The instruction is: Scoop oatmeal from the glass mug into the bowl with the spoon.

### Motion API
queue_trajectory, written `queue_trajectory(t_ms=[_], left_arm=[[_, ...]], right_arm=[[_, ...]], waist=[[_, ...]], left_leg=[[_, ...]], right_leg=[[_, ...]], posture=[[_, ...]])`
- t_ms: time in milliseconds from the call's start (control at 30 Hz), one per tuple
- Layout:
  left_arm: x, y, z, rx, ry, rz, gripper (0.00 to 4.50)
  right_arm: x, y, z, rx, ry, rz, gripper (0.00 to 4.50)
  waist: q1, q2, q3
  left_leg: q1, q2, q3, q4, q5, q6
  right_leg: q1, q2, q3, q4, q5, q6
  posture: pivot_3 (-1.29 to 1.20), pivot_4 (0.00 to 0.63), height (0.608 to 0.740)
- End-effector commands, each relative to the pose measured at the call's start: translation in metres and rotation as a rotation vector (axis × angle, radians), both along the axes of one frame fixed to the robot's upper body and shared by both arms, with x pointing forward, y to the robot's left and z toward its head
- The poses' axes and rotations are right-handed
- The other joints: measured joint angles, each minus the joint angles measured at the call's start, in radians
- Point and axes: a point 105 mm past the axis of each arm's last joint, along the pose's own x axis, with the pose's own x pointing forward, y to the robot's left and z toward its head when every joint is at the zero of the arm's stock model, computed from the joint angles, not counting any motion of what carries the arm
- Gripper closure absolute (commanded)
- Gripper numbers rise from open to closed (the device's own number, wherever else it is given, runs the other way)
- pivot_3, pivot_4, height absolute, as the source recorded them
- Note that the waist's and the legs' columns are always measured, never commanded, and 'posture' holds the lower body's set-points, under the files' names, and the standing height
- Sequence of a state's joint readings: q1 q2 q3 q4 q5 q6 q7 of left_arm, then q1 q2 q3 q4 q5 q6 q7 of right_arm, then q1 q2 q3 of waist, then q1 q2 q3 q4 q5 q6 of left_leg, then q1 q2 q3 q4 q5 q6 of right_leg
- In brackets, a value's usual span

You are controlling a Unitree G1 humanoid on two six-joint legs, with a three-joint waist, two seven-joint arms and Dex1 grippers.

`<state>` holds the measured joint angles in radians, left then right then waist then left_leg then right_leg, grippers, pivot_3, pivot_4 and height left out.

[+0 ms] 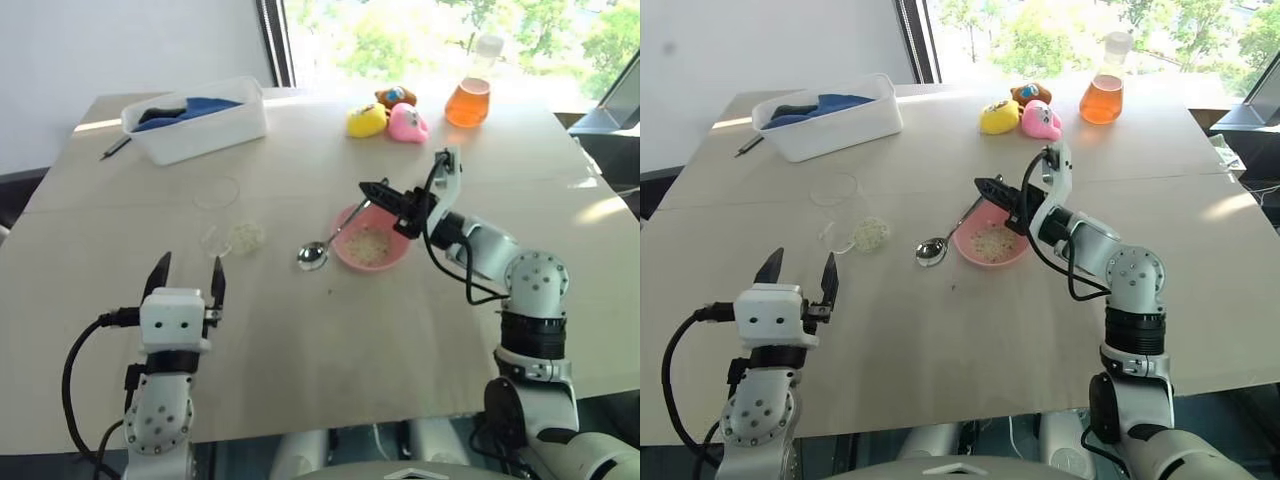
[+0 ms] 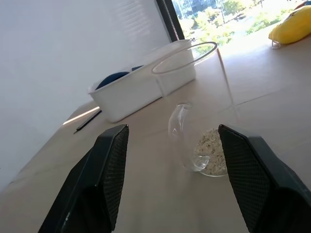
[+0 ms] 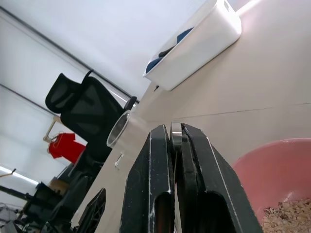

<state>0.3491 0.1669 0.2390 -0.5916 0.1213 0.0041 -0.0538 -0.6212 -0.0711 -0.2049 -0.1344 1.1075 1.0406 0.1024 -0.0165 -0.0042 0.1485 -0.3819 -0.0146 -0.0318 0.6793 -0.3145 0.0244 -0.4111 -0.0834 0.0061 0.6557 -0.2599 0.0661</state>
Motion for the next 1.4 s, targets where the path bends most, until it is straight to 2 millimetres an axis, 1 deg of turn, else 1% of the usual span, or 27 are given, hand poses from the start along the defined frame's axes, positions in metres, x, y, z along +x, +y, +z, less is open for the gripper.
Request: queue_trajectory(t_ms=[33, 167, 300, 400, 600, 767, 867, 1000, 1133, 1267, 1300, 1367, 1400], left_arm=[[0.002, 0.011, 0.004, -0.013, -0.019, 0.032, 1.41], [0.011, 0.014, 0.004, -0.006, -0.012, 0.016, 1.41], [0.015, 0.008, 0.003, -0.004, 0.001, -0.031, 1.41], [0.018, 0.007, 0.001, -0.017, 0.007, -0.036, 1.41], [0.027, 0.01, 0.0, -0.039, 0.023, -0.022, 1.41], [0.04, 0.017, -0.01, -0.051, 0.064, 0.003, 1.41], [0.044, 0.018, -0.008, -0.054, 0.049, 0.026, 1.41], [0.052, 0.014, -0.001, -0.044, 0.03, 0.018, 1.41], [0.06, 0.023, 0.005, -0.052, 0.021, 0.043, 1.41], [0.069, 0.031, 0.003, -0.065, 0.054, 0.063, 1.41], [0.071, 0.032, 0.003, -0.065, 0.059, 0.066, 1.65], [0.073, 0.033, 0.002, -0.064, 0.072, 0.069, 2.26], [0.074, 0.033, 0.002, -0.063, 0.077, 0.071, 2.71]], right_arm=[[0.0, 0.0, 0.018, 0.032, -0.057, -0.008, 4.5], [-0.001, 0.0, 0.017, 0.041, -0.049, -0.012, 4.5], [-0.001, -0.001, 0.017, 0.049, -0.049, -0.013, 4.5], [0.0, -0.002, 0.016, 0.034, -0.049, -0.023, 4.5], [0.001, -0.001, 0.014, 0.023, -0.05, -0.03, 4.5], [0.002, -0.001, 0.013, 0.02, -0.051, -0.039, 4.5], [0.001, -0.001, 0.012, 0.021, -0.05, -0.041, 4.5], [0.001, 0.0, 0.01, 0.019, -0.049, -0.042, 4.5], [0.0, 0.0, 0.009, 0.014, -0.049, -0.041, 4.5], [0.0, 0.001, 0.007, 0.012, -0.046, -0.043, 4.5], [0.0, 0.001, 0.006, 0.011, -0.045, -0.043, 4.5], [0.0, 0.0, 0.005, 0.007, -0.043, -0.047, 4.5], [0.0, 0.0, 0.004, 0.005, -0.043, -0.048, 4.5]], waist=[[0.0, 0.0, 0.0], [-0.001, 0.0, 0.0], [-0.001, 0.0, 0.0], [-0.001, 0.0, 0.0], [-0.001, 0.0, 0.0], [-0.001, 0.0, 0.0], [-0.002, 0.0, 0.0], [-0.001, 0.0, 0.0], [-0.001, 0.0, 0.0], [-0.001, 0.0, 0.0], [-0.001, 0.0, 0.0], [-0.001, 0.0, 0.0], [-0.002, 0.0, 0.0]], left_leg=[[0.0, 0.0, 0.0, 0.0, 0.0, 0.0], [0.0, 0.0, 0.0, 0.002, 0.0, 0.0], [0.0, 0.0, 0.0, 0.004, 0.0, 0.0], [0.0, 0.0, 0.0, 0.004, 0.0, 0.0], [0.0, 0.0, 0.0, 0.004, 0.0, 0.0], [0.0, 0.0, 0.0, 0.004, 0.0, 0.0], [0.0, 0.0, 0.0, 0.005, 0.0, 0.0], [0.0, 0.0, 0.0, 0.005, 0.0, 0.0], [0.0, 0.0, 0.0, 0.005, 0.0, 0.0], [0.0, 0.0, 0.0, 0.005, 0.0, 0.0], [0.0, 0.0, 0.0, 0.005, 0.0, 0.0], [0.0, 0.0, 0.0, 0.005, 0.0, 0.0], [0.0, 0.0, 0.0, 0.005, 0.0, 0.0]], right_leg=[[0.0, 0.0, 0.0, 0.0, 0.0, 0.0], [0.0, 0.0, 0.0, 0.002, 0.0, 0.0], [0.0, 0.001, 0.001, 0.003, 0.0, 0.0], [0.0, 0.001, 0.001, 0.003, 0.0, 0.0], [0.0, 0.001, 0.001, 0.004, 0.0, 0.0], [0.0, 0.001, 0.001, 0.004, 0.0, 0.0], [-0.001, 0.001, 0.001, 0.004, 0.0, 0.0], [-0.001, 0.001, 0.001, 0.005, 0.0, 0.0], [-0.001, 0.001, 0.001, 0.005, 0.0, 0.0], [-0.001, 0.001, 0.001, 0.005, 0.0, 0.0], [-0.001, 0.001, 0.001, 0.005, 0.0, 0.0], [-0.001, 0.001, 0.001, 0.005, 0.0, 0.0], [-0.001, 0.001, 0.001, 0.005, 0.0, 0.0]], posture=[[0.0, 0.15, 0.74], [0.0, 0.15, 0.74], [0.0, 0.15, 0.74], [0.0, 0.15, 0.74], [0.0, 0.15, 0.74], [0.0, 0.15, 0.74], [0.0, 0.15, 0.74], [0.0, 0.15, 0.74], [0.0, 0.15, 0.74], [0.0, 0.15, 0.74], [0.0, 0.15, 0.74], [0.0, 0.15, 0.74], [0.0, 0.15, 0.74]])
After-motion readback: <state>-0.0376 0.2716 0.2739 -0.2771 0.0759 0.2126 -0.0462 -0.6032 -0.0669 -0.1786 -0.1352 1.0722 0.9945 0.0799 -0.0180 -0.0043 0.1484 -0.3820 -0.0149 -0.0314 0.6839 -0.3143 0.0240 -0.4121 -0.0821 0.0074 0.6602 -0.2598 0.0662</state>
